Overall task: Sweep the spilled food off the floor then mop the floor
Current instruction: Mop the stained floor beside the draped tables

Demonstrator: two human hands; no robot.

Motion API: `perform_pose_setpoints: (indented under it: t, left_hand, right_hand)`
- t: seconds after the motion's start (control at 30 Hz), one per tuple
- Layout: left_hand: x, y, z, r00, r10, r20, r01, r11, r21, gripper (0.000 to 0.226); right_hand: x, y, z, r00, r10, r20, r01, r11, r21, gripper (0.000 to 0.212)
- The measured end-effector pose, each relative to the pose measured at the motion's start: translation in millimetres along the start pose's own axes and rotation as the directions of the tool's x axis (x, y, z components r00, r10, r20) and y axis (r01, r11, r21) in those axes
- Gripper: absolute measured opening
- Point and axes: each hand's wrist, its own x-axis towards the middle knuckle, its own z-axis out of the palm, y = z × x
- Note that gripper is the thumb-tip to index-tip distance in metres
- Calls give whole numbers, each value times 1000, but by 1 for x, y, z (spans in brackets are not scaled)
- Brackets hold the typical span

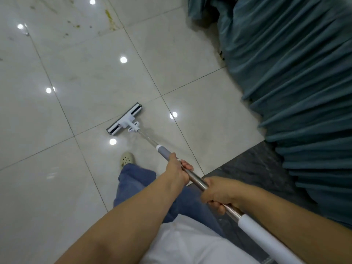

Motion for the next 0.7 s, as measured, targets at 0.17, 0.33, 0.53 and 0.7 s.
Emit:
perform_pose_setpoints:
  t: [0.17,0.33,0.53,0.7]
  left_hand:
    - [-1,14,7,1000,19,17,-19,1000,3,46]
    - [-2,55,19,999,41,22,-41,999,17,48]
    - [1,163,26,992,108,66,-106,994,-25,47]
    - [-4,279,35,972,193,134,-189,981,-44,40]
  right_hand:
    - [-1,-19,-4,1000,22,-17,-22,1000,-3,15]
    - [11,-63,-6,999,28,-22,-28,999,-17,12]
    - [49,-165,12,1000,-2,6,2,999,54,12]
    - [71,-283,30,1000,-26,15,25,995,98,9]
